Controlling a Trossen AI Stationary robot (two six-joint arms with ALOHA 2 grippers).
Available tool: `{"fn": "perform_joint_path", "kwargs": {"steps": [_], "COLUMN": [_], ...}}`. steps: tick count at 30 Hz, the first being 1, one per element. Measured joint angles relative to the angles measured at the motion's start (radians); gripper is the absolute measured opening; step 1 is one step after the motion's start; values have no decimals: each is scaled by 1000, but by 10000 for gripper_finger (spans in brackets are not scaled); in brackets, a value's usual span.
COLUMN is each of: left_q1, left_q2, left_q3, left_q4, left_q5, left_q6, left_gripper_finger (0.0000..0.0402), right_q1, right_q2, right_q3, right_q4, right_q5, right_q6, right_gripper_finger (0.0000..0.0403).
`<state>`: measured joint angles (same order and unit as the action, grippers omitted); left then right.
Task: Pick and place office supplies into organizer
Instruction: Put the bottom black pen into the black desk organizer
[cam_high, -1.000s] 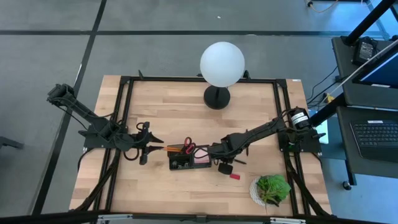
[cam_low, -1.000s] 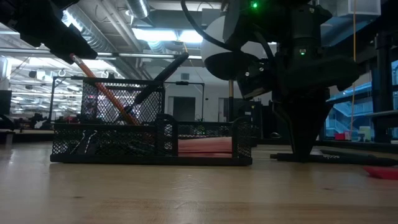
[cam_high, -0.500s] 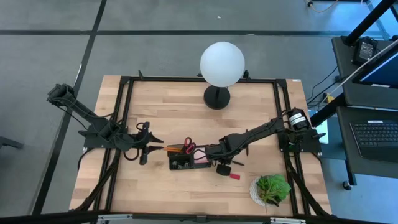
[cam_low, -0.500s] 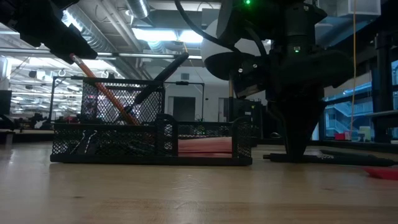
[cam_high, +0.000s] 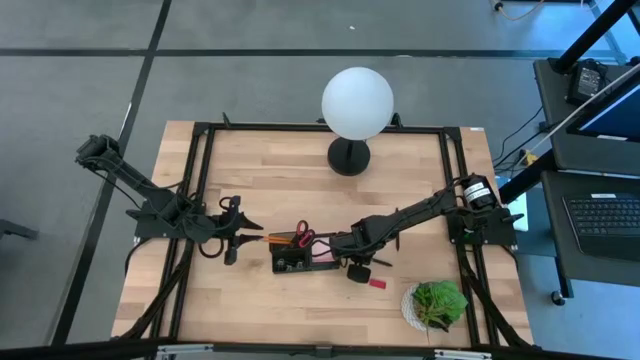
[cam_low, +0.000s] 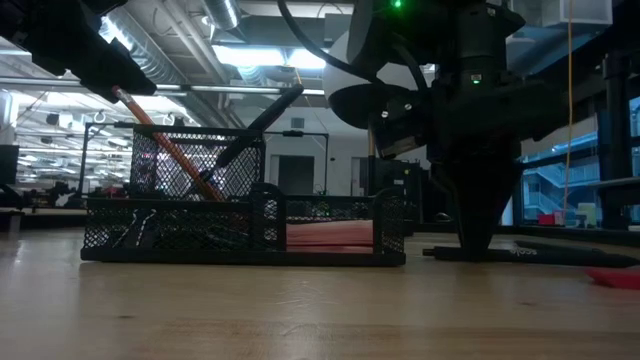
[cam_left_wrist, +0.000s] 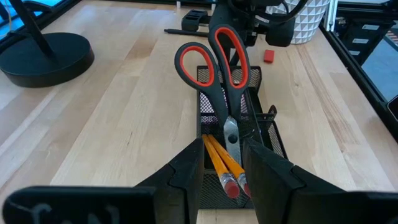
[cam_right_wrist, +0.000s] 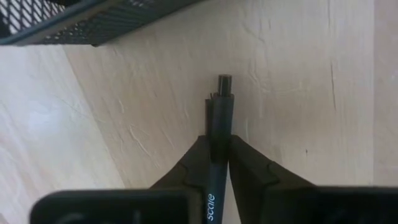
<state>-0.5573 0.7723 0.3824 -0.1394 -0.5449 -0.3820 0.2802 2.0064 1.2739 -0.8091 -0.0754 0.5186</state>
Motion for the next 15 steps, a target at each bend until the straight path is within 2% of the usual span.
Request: {"fn": "perform_joint_path", "kwargs": {"steps": [6,15], "left_q1": [0,0], "left_q2": [0,0], "left_q3": [0,0], "left_q4": [0,0], "left_q5": [0,0], "left_q6": [0,0], "left_gripper_finger": [106,106], "right_q1": [0,6], "right_q2": [0,1], "right_q3": [0,-2], "right_q4": [-3,112], "right_q5": [0,-21], "right_q6": [23,-1], "right_gripper_finger": [60,20]}}
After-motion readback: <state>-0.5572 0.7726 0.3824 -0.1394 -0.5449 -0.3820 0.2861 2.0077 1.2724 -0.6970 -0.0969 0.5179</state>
